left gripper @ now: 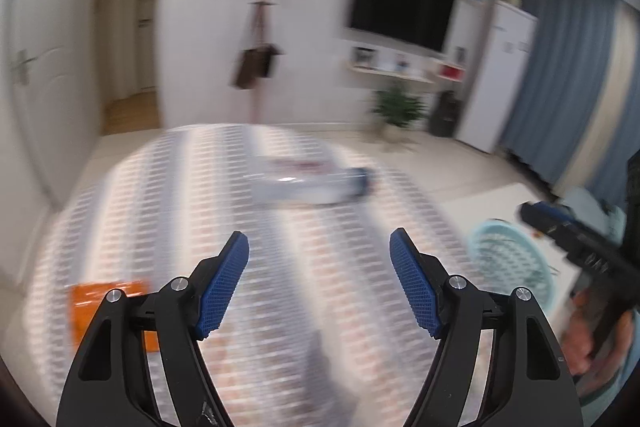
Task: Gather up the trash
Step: 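Move both tools back toward the orange bag and water bottle, then grasp the orange snack bag with the left tool while the right tool grasps the water bottle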
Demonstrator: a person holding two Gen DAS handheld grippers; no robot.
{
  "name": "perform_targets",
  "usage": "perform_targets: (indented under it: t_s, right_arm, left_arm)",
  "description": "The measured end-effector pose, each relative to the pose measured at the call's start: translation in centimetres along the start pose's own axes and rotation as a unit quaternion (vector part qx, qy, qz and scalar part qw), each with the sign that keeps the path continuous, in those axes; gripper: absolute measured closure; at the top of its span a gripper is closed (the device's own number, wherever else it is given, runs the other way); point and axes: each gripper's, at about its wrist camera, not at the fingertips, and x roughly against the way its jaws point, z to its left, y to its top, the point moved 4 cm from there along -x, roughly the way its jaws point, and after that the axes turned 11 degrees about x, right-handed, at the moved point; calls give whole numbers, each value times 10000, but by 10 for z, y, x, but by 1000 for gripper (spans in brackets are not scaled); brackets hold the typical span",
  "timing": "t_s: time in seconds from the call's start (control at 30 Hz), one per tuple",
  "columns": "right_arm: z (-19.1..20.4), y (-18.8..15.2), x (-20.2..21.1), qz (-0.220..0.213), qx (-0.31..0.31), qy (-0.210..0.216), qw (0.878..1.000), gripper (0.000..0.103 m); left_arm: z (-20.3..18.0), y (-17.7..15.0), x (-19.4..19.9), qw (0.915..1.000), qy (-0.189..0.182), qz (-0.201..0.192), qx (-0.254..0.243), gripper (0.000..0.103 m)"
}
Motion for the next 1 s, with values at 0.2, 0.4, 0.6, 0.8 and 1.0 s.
perform_targets:
  t_s: [0.2, 0.4, 0.6, 0.8, 1.0]
  right_arm:
    - [35, 13, -43, 160, 331, 145, 9992, 20]
    - [60, 34, -104, 519, 1056, 184, 9929, 17]
    - [93, 47, -161, 945, 2115, 224, 9725, 17]
    - [117, 56, -207, 1186, 2920, 209, 9488, 17]
    - [136, 63, -243, 1588, 3361, 747, 9253, 17]
  left_arm:
    - [103, 0, 9, 9931, 910, 147, 719, 32]
    - [164, -33, 5, 9804, 1371, 709, 1225, 32]
    - [180, -54, -1, 9757, 1362, 1023, 1375, 31]
    - [186, -50, 2, 9740, 1198, 1100, 1574, 31]
    - [202, -45, 12, 9739, 1179, 1082, 1611, 31]
